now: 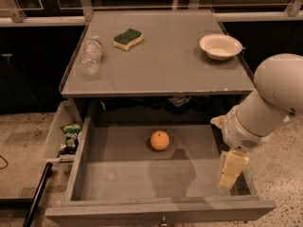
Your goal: Pick orange from top drawer and place on counter
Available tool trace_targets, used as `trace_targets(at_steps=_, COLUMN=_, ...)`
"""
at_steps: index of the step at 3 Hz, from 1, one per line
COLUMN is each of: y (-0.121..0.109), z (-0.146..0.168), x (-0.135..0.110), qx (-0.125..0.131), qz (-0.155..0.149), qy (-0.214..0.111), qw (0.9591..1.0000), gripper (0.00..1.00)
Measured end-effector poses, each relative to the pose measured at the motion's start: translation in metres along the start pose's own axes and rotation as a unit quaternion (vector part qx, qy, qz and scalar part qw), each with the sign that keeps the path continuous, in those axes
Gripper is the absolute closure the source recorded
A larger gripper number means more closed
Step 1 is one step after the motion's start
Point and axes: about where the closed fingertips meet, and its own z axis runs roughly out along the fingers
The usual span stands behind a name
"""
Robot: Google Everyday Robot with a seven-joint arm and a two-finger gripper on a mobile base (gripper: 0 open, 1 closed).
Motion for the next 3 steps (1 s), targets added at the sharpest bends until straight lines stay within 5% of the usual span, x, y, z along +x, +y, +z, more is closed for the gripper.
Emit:
trace_targets(at_steps=2, y=-0.004, z=0.011, x=0.002, qx=-0.004, qz=0.01, qy=0.0, qw=0.9999, gripper=0.0)
trace_targets(at_steps=3, y=-0.023, z=0.043, x=0.005, qx=0.0, qz=0.021, qy=-0.002, qw=0.9998, gripper=0.0)
